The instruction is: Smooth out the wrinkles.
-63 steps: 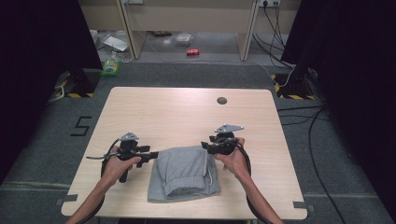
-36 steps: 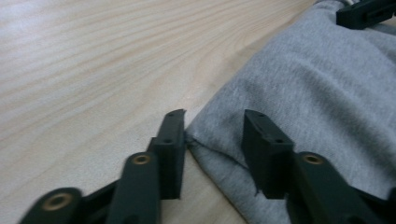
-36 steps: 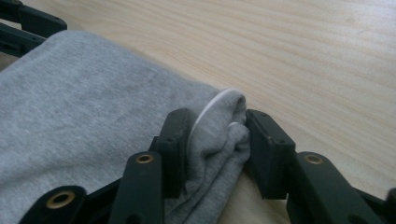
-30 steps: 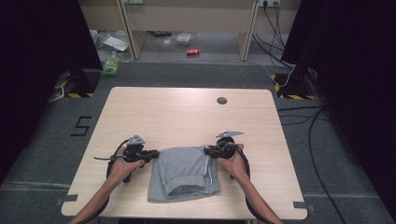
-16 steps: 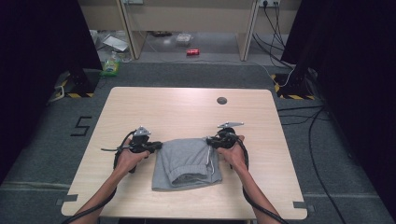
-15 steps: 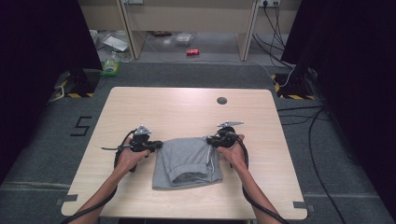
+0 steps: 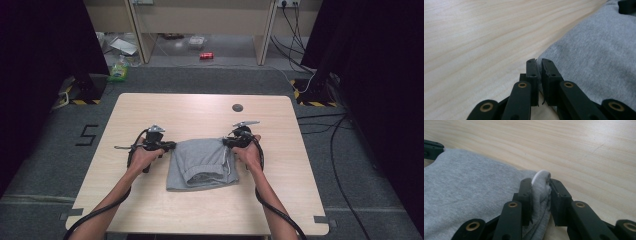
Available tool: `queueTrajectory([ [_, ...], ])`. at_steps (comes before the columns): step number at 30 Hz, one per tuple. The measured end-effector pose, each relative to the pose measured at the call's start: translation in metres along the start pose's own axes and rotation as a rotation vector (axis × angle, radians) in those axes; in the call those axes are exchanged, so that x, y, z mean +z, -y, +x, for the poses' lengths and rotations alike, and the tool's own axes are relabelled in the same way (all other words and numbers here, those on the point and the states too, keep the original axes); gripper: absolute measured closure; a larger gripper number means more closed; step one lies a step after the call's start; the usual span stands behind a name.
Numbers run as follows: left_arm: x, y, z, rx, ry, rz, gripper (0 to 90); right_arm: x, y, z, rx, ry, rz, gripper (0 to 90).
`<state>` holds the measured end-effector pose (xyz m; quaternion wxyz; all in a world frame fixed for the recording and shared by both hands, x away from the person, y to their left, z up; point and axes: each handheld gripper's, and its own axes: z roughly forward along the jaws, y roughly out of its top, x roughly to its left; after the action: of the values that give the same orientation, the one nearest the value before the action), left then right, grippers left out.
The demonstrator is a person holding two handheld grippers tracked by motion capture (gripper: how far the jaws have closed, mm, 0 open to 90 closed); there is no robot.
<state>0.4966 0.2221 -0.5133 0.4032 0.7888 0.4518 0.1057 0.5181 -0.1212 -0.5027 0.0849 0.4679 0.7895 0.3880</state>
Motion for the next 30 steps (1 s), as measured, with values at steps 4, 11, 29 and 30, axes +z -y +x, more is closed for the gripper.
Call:
queueTrajectory([
  [4, 0.003, -0.004, 0.002, -0.009, 0.002, 0.003, 83.2, -0.001, 0.002, -0.002, 0.020, -0.005, -0.011, 71.2],
  [11, 0.004, -0.006, 0.005, -0.035, 0.004, 0.005, 78.8, -0.011, 0.000, -0.005, 0.056, -0.004, -0.051, 60.2],
  [29, -0.037, -0.009, 0.008, -0.122, 0.040, -0.063, 54.4, -0.048, 0.008, 0.003, 0.024, -0.002, -0.102, 50.2],
  [30, -0.040, -0.007, 0.007, -0.135, 0.047, -0.070, 51.7, -0.050, 0.009, 0.004, 0.023, -0.001, -0.104, 50.1],
])
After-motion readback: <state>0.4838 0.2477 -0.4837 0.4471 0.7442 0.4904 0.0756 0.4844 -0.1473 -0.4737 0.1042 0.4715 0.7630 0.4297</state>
